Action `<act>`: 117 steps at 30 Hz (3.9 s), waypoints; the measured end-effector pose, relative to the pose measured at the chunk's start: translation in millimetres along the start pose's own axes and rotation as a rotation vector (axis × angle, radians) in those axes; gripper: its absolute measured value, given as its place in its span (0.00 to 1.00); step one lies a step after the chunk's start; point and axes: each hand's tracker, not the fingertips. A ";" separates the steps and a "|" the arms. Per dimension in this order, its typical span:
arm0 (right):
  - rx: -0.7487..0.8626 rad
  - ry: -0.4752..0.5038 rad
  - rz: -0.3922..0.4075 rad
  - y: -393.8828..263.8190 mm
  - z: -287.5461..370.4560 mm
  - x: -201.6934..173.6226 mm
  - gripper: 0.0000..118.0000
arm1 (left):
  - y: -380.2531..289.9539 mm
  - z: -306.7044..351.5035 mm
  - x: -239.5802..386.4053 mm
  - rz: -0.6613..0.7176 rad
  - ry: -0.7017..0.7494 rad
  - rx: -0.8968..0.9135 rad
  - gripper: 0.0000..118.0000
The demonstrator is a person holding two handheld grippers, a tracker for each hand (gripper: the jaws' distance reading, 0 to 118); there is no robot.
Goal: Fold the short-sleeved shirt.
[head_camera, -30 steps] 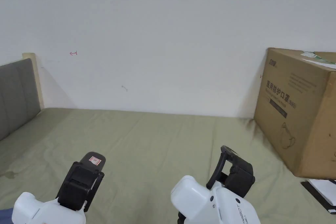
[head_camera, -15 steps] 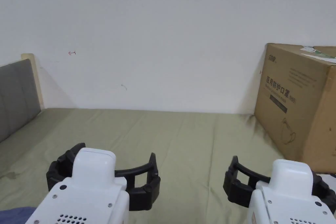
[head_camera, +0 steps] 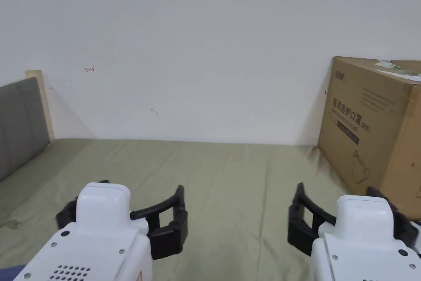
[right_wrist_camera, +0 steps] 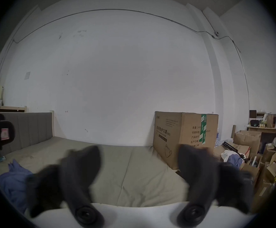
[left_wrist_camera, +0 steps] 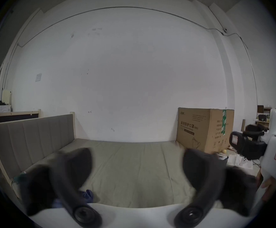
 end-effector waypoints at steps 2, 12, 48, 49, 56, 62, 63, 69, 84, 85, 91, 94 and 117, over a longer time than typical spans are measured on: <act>-0.029 -0.032 0.020 -2.5 -4.9 -2.1 0.01 | -3.9 -1.2 7.9 -0.048 0.039 0.026 0.00; -0.096 -0.008 -0.014 -8.7 -13.6 1.8 0.00 | -4.8 -12.6 6.2 -0.034 -0.025 -0.023 0.00; -0.344 0.573 0.053 -55.7 -41.7 -173.0 0.00 | -197.3 -99.7 -303.4 0.389 0.377 -1.042 0.00; -0.354 0.569 0.056 -58.7 -43.9 -172.3 0.00 | -209.6 -104.4 -303.0 0.410 0.358 -1.078 0.00; -0.431 0.536 0.059 -76.0 -58.1 -159.7 0.00 | -221.9 -112.2 -305.9 0.329 0.369 -1.053 0.78; -0.495 0.570 0.011 -84.4 -58.6 -156.9 0.00 | -208.7 -121.6 -301.9 0.288 0.418 -1.062 0.96; -0.503 0.574 0.030 -86.2 -58.3 -158.7 0.00 | -213.1 -123.9 -300.8 0.277 0.421 -1.081 0.96; -0.538 0.585 0.065 -97.8 -56.8 -159.0 0.00 | -262.1 -133.6 -281.6 0.204 0.466 -1.240 0.76; -0.596 0.517 0.046 -107.0 -60.9 -133.5 0.00 | -222.1 -106.3 -341.7 0.796 0.501 -1.067 0.05; -0.596 0.511 0.032 -106.6 -62.0 -128.9 0.00 | -212.8 -100.2 -340.4 0.870 0.503 -1.012 0.05; -0.601 0.438 -0.021 -102.9 -71.7 -99.3 0.00 | -138.8 -97.5 -315.5 0.811 0.333 -0.844 0.05; -0.586 0.391 -0.073 -95.5 -72.3 -78.4 0.00 | -103.2 -127.0 -282.0 0.776 0.220 -0.776 0.05; -0.590 -0.154 -0.182 -97.2 -34.9 148.1 0.00 | -222.1 -227.8 198.5 0.297 -0.582 -1.305 0.05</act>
